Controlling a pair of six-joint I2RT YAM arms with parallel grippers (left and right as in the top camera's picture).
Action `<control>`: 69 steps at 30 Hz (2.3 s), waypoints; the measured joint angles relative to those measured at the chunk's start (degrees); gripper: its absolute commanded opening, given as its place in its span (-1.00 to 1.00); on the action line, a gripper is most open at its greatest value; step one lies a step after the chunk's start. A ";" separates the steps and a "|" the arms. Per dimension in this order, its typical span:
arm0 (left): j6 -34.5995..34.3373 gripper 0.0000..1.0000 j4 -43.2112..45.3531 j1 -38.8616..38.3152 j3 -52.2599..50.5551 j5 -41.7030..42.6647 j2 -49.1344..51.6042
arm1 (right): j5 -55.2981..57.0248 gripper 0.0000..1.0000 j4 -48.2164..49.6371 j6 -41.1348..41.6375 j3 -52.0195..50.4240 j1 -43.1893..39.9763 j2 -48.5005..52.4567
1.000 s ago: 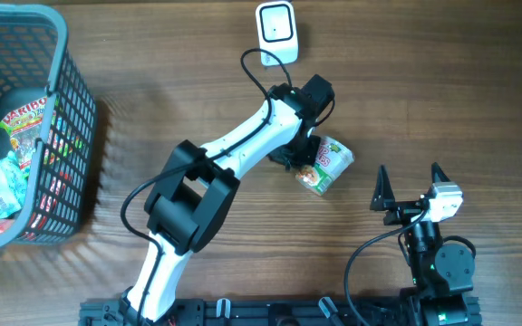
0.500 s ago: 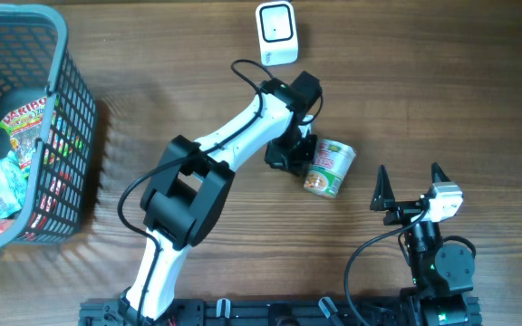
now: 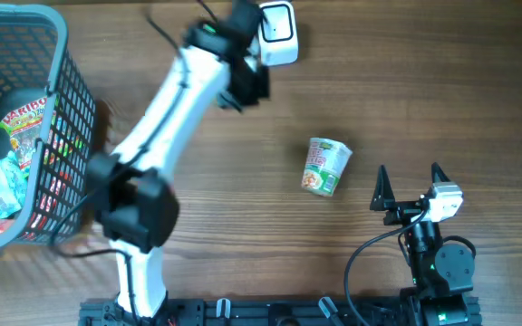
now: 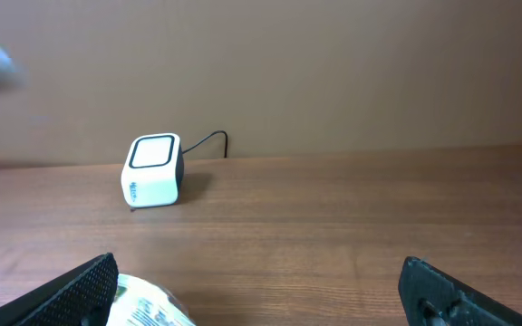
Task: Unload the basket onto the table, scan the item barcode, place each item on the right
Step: 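Release the cup noodle on the table and withdraw left gripper, then reach into the basket and grasp the Haribo bag with left gripper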
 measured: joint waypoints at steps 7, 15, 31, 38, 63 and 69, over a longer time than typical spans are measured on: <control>-0.02 0.99 -6.29 23.10 24.22 -1.66 -9.66 | 0.00 1.00 0.00 0.00 0.00 0.00 0.00; -1.84 1.00 -9.84 50.36 26.23 -5.51 -13.31 | 0.00 1.00 0.00 0.00 0.00 0.00 0.00; 9.29 1.00 -16.33 60.19 25.46 -9.51 7.21 | 0.00 1.00 0.00 0.00 0.00 0.00 0.00; 11.41 0.99 -15.61 60.19 25.35 -9.53 12.24 | 0.00 0.99 0.00 0.00 0.00 0.00 0.00; 15.67 0.76 -12.83 61.00 17.33 -5.84 13.88 | 0.02 1.00 0.00 0.00 0.00 0.00 0.00; 15.45 0.79 -12.79 61.42 16.87 -3.41 10.23 | 0.00 0.99 0.00 0.00 0.00 0.00 0.00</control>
